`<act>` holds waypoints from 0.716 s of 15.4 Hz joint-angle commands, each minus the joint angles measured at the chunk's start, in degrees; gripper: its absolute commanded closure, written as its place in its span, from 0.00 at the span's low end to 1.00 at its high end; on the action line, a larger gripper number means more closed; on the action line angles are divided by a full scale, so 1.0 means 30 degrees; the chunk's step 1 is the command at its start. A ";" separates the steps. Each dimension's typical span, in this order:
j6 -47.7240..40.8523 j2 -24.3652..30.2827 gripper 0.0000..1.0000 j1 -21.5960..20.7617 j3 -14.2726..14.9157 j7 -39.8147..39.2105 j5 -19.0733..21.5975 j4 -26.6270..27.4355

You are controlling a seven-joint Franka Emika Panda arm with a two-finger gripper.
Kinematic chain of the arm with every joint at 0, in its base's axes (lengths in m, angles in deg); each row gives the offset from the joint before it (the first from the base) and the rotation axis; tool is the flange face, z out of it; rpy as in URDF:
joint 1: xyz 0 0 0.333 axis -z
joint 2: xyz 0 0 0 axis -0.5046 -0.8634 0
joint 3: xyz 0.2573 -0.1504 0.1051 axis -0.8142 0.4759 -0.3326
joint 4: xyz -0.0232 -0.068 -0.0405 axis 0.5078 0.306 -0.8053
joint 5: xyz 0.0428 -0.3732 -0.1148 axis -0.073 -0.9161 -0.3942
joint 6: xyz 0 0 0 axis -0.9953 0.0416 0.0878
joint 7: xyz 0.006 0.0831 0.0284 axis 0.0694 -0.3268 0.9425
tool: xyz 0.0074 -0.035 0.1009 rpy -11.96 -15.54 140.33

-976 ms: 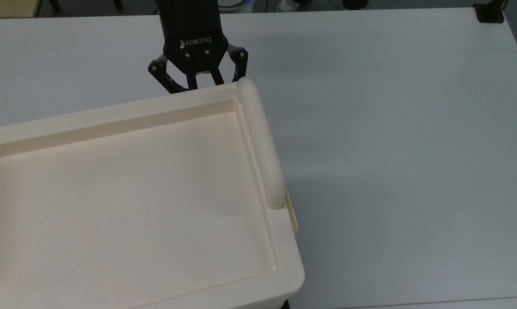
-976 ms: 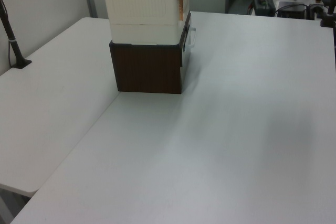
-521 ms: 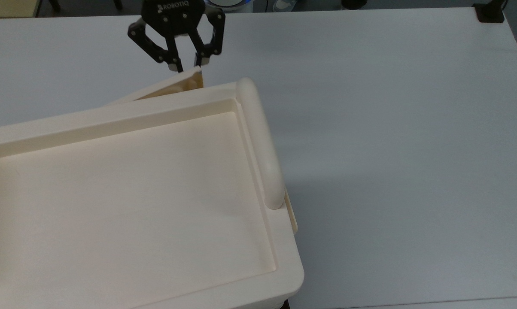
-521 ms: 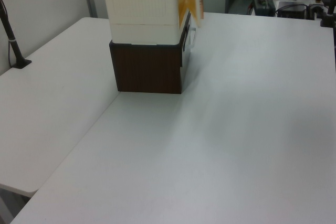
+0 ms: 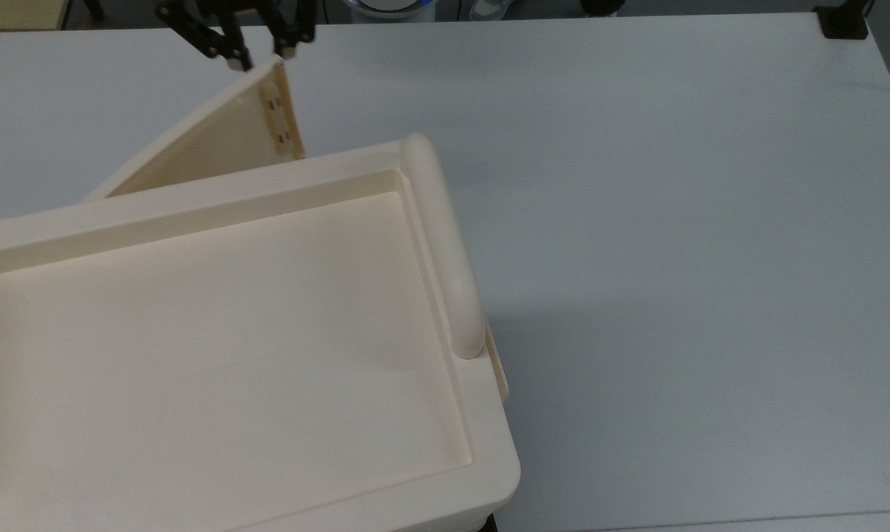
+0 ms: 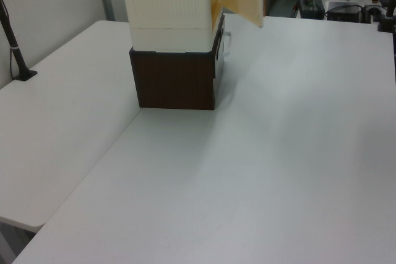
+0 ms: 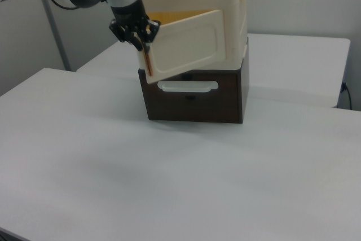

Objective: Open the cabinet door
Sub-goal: 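Pull the gripped door edge outward, swinging the door open on its hinge, then release the door and withdraw the gripper from the cabinet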

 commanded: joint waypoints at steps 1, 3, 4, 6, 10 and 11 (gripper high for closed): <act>-0.1624 0.0404 0.51 0.1812 0.1480 -0.1465 -0.0163 0.0743; -0.2827 0.0757 0.30 0.2428 0.2040 -0.2435 -0.0134 0.0685; -0.2948 0.0758 0.25 0.2488 0.2449 -0.2438 -0.0134 0.0656; -0.2628 0.0555 0.05 0.2489 0.3327 -0.2467 -0.0105 0.0597; -0.1368 0.0494 0.00 0.2635 0.4882 -0.2439 -0.0367 0.0538; -0.1367 0.0553 0.00 0.2693 0.5116 -0.2409 -0.0426 0.0509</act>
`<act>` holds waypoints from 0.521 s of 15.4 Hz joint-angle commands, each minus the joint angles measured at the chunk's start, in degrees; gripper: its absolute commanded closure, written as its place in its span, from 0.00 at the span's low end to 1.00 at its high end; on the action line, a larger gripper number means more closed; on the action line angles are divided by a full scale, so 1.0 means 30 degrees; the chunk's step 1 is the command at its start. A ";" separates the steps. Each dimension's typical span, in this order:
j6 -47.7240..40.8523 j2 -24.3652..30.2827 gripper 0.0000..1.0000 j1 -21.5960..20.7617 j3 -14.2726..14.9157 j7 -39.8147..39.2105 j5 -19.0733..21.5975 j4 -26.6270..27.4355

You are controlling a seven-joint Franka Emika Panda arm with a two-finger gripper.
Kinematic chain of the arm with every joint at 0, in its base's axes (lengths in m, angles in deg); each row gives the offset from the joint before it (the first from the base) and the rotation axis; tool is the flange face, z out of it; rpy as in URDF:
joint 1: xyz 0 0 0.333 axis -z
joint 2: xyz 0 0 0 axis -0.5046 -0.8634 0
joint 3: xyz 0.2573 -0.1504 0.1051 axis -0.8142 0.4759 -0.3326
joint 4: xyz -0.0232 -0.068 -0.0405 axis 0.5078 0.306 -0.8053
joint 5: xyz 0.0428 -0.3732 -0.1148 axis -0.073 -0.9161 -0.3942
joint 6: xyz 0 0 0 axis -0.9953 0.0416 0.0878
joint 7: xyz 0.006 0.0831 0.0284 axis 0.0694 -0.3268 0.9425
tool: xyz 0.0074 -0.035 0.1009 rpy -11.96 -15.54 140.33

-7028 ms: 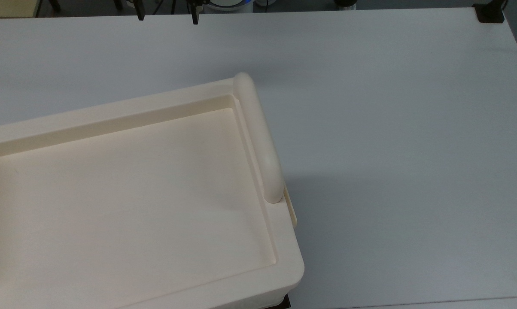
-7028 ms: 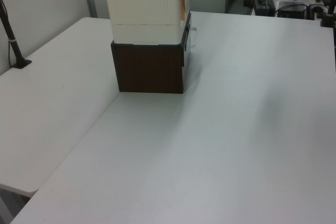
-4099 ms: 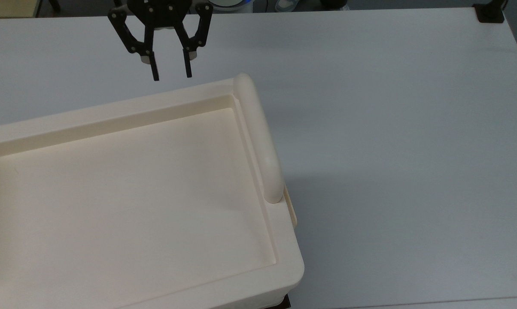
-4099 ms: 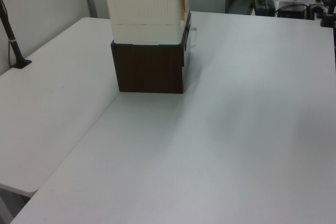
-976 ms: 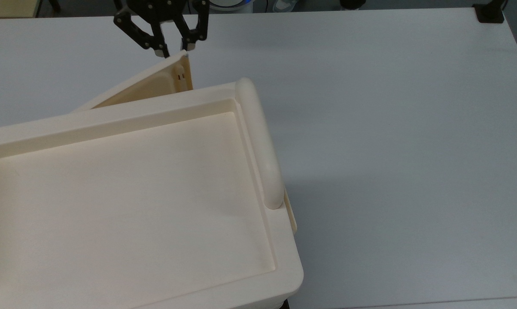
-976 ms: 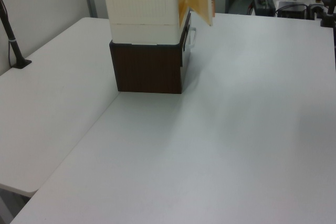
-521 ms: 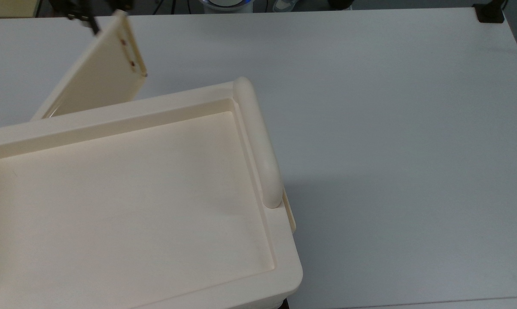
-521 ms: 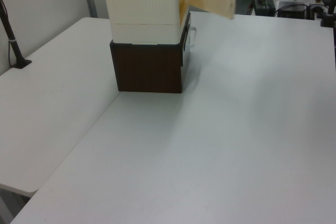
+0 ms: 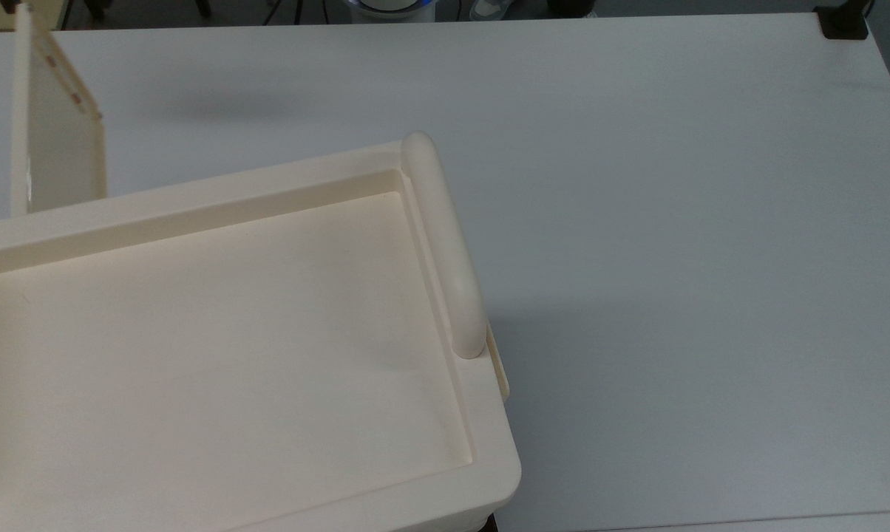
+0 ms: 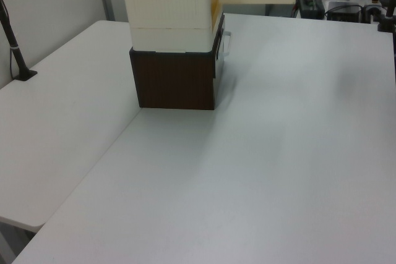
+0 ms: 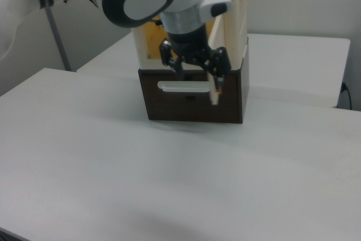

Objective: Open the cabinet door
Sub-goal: 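Release the door and withdraw the gripper from the cabinet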

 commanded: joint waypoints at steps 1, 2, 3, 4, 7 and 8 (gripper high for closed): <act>0.0584 0.0488 0.00 -0.0114 0.1101 -0.0058 -0.0467 0.0296; 0.0438 0.0576 0.00 -0.0114 0.1190 -0.0029 -0.0729 0.0267; 0.0408 0.0809 0.00 -0.0114 0.1161 0.0116 -0.1022 0.0267; 0.0349 0.1102 0.00 -0.0288 0.1161 0.0263 -0.1054 0.0267; -0.0207 0.1366 0.00 -0.1865 0.1103 0.3531 -0.1199 0.0267; -0.0266 0.1426 0.00 -0.2423 0.1074 0.4648 -0.1375 0.0267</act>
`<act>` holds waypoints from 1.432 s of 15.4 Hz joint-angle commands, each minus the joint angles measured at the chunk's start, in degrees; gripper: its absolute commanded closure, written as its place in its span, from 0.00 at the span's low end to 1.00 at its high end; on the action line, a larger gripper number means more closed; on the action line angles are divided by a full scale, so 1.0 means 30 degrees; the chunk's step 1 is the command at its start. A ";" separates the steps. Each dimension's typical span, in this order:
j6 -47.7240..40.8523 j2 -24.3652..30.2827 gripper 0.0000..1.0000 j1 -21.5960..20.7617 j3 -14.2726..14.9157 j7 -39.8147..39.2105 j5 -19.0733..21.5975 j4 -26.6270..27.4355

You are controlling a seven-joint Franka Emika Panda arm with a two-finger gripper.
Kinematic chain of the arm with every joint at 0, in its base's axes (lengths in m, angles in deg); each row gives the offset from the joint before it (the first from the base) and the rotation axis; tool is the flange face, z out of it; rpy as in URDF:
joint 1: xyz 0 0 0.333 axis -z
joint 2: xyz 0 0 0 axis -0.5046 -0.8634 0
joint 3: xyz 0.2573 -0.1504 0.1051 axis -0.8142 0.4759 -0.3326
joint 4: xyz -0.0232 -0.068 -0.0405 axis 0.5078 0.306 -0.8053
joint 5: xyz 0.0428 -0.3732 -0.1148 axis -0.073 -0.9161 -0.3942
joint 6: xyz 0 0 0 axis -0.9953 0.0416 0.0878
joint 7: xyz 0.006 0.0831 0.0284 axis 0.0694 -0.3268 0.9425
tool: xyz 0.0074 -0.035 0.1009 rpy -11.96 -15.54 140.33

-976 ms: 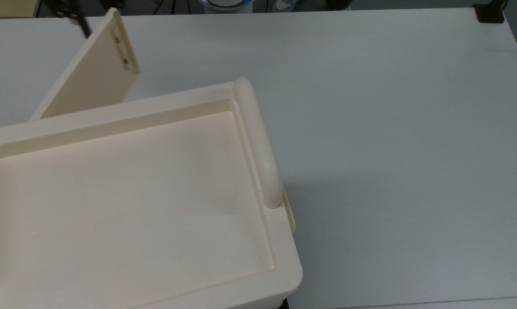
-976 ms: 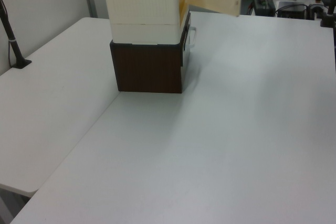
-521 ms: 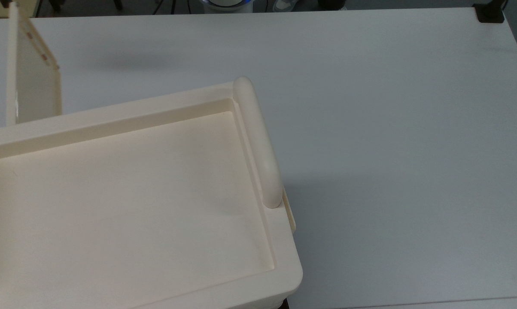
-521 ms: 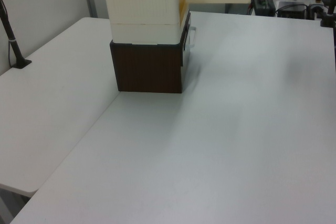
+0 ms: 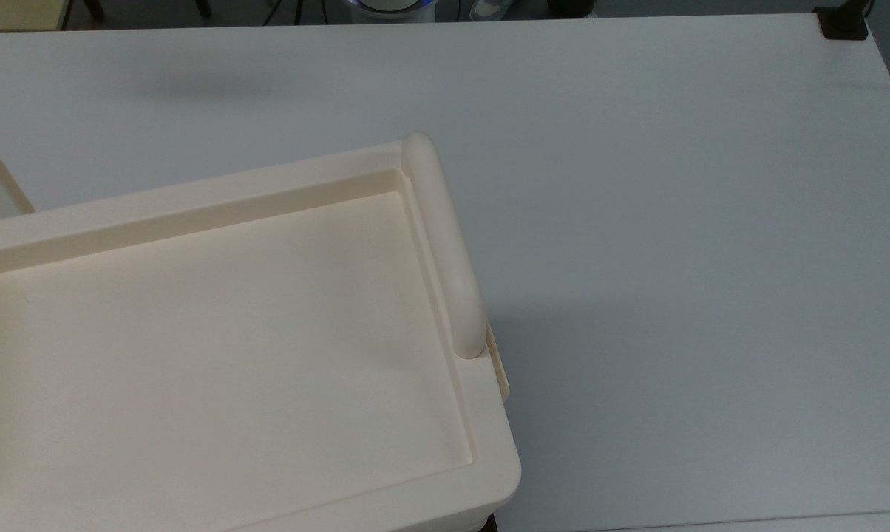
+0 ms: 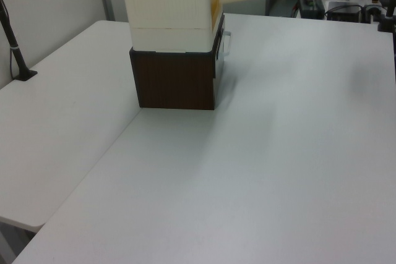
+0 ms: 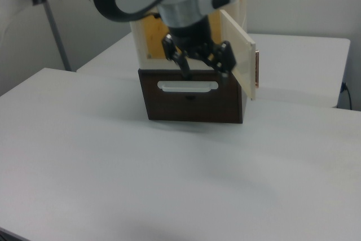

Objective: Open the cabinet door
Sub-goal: 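Release the door and withdraw the gripper from the cabinet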

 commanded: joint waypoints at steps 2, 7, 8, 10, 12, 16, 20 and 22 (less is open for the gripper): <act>-0.1130 0.1053 0.00 -0.3229 -0.0053 0.5367 -0.0975 0.0401; -0.2308 0.1143 0.00 -0.6979 -0.0053 0.8358 -0.1561 0.0489; -0.2366 0.1084 0.00 -0.7624 -0.0053 0.9032 -0.1910 0.0548; -0.2920 0.0851 0.00 -0.8826 -0.0082 0.9420 -0.2497 0.0606; -0.3011 0.0558 0.00 -0.9387 -0.0169 0.9245 -0.2965 0.0869; -0.2864 -0.0088 0.00 -0.8542 -0.1516 0.6937 -0.3935 0.0870; -0.3011 0.0088 0.00 -0.8597 -0.1518 0.6637 -0.3759 0.0929; -0.2982 0.0117 0.00 -0.8569 -0.1518 0.6637 -0.3730 0.0900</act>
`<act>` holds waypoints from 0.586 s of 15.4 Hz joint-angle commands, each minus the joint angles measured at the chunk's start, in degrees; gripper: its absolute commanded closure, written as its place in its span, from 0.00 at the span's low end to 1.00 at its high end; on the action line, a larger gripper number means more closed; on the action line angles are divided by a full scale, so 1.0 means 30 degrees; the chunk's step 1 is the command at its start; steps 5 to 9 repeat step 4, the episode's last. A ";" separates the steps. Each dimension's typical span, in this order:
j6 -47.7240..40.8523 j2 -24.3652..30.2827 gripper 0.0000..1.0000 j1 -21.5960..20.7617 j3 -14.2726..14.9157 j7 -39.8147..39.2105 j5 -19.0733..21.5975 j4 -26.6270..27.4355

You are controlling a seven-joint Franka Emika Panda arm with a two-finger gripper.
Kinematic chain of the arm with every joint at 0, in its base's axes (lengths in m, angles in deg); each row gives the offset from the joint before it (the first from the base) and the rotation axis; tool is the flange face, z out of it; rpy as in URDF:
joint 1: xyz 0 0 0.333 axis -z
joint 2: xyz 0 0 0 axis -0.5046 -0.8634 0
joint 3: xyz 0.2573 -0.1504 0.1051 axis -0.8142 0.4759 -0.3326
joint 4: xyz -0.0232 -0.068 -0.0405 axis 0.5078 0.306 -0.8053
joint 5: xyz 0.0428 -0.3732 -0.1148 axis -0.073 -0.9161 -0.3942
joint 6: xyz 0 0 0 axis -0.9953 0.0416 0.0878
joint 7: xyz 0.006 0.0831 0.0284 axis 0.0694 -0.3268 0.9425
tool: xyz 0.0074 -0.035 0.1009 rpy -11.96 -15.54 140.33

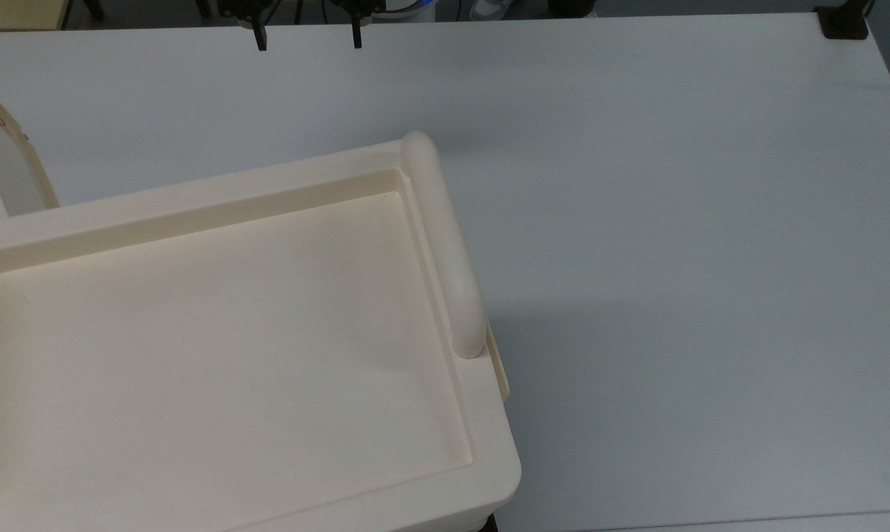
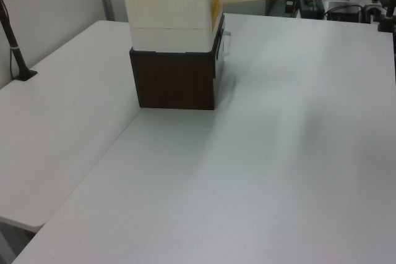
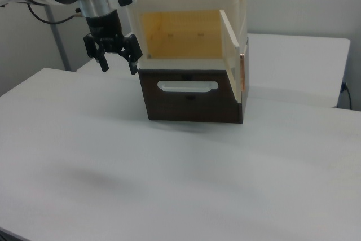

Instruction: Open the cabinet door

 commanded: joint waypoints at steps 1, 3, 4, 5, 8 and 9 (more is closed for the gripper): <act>-0.0352 0.0356 0.00 0.0249 -0.0265 -0.0376 -0.0075 0.0148; -0.0383 0.0356 0.00 0.0161 -0.0294 -0.0288 -0.0075 0.0265; -0.0383 0.0356 0.00 0.0132 -0.0294 -0.0375 -0.0075 0.0295; -0.0383 0.0356 0.00 0.0132 -0.0294 -0.0375 -0.0075 0.0295; -0.0383 0.0356 0.00 0.0132 -0.0294 -0.0375 -0.0075 0.0295; -0.0383 0.0356 0.00 0.0132 -0.0294 -0.0375 -0.0075 0.0295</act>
